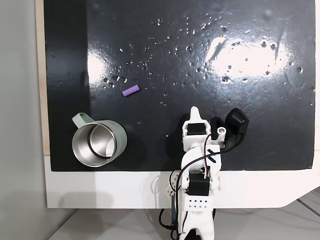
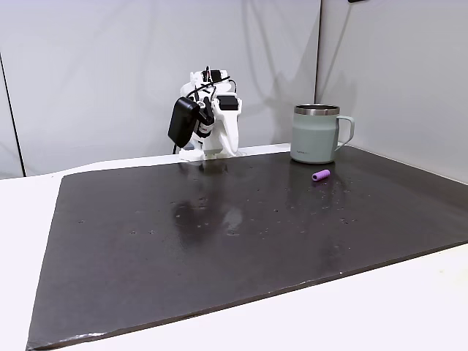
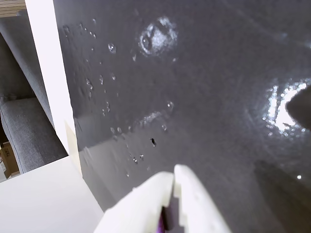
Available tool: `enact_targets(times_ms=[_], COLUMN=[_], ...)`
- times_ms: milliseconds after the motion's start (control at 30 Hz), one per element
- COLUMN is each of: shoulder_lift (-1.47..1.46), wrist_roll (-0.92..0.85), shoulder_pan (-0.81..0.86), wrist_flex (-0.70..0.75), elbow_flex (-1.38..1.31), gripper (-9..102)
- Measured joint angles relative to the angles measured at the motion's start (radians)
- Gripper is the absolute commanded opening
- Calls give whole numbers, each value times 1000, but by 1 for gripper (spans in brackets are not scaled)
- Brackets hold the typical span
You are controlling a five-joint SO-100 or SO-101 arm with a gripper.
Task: Grasp a pengrip and put it in the cup.
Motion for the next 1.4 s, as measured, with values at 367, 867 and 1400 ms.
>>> enact_targets(times_ms=[367, 867, 1400], shoulder_lift=[-49, -954, -1618], wrist_roll=[-34, 227, 371], shoulder_pan=[-51, -261, -474], wrist_flex=[-14, -100, -127], elbow_flex=[-40, -597, -1011], gripper=[0, 0, 0])
